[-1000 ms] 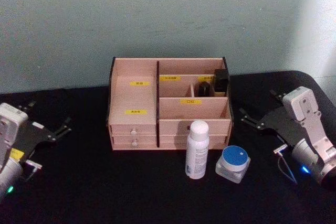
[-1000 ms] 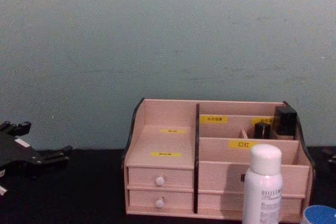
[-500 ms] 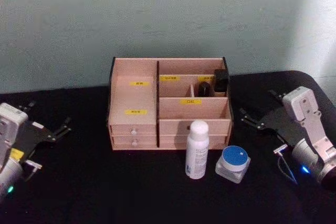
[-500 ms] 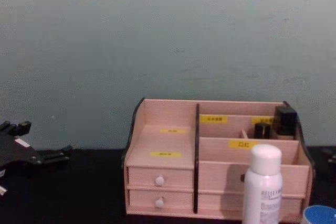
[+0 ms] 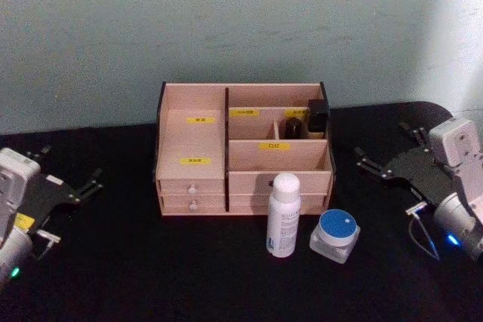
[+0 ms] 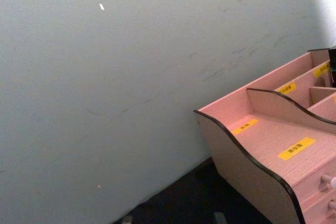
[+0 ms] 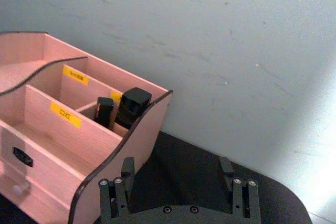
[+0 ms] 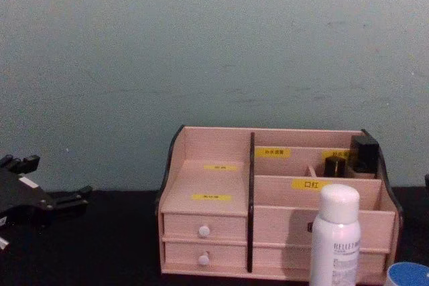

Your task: Pick up the facial cleanser and watermelon frost from the table and place them into the tiered storage box.

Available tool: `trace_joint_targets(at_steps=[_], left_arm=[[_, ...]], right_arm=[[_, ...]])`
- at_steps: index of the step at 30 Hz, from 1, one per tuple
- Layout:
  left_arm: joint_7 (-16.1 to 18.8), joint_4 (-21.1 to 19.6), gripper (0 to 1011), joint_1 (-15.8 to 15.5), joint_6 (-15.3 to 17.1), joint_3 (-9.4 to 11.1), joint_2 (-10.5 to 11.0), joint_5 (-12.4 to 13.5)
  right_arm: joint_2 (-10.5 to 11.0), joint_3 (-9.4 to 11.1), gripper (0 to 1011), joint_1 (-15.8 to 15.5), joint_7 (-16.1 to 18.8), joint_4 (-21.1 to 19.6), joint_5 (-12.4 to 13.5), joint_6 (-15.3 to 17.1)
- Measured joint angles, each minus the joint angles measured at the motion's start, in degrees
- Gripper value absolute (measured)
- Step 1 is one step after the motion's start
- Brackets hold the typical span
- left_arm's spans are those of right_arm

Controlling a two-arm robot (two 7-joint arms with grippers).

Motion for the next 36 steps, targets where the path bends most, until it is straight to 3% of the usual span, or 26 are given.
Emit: trace_joint_targets(at_steps=[4, 12, 20, 28, 36], left_arm=[[0.0, 0.0, 1001, 0.0, 0.0, 0.0, 0.0, 0.0], [0.0, 0.0, 1001, 0.0, 0.0, 0.0, 0.0, 0.0], [0.0, 0.0, 1001, 0.0, 0.0, 0.0, 0.0, 0.0], [0.0, 0.0, 1001, 0.0, 0.0, 0.0, 0.0, 0.0], [0.0, 0.0, 1001, 0.0, 0.0, 0.0, 0.0, 0.0]], right_arm=[[0.91, 1.08, 1003, -1.07, 1.77, -1.33, 1.15, -0.31], [5.08, 4.05, 1003, -5.55, 8.77, -5.73, 4.33, -2.82], [8.37, 5.62, 1003, -9.62, 14.68, -9.25, 6.06, -5.39], [10.48, 5.13, 1002, -11.74, 20.95, -11.07, 6.53, -6.49], [9.89, 3.27, 1003, -10.97, 26.25, -11.07, 6.76, -5.61]])
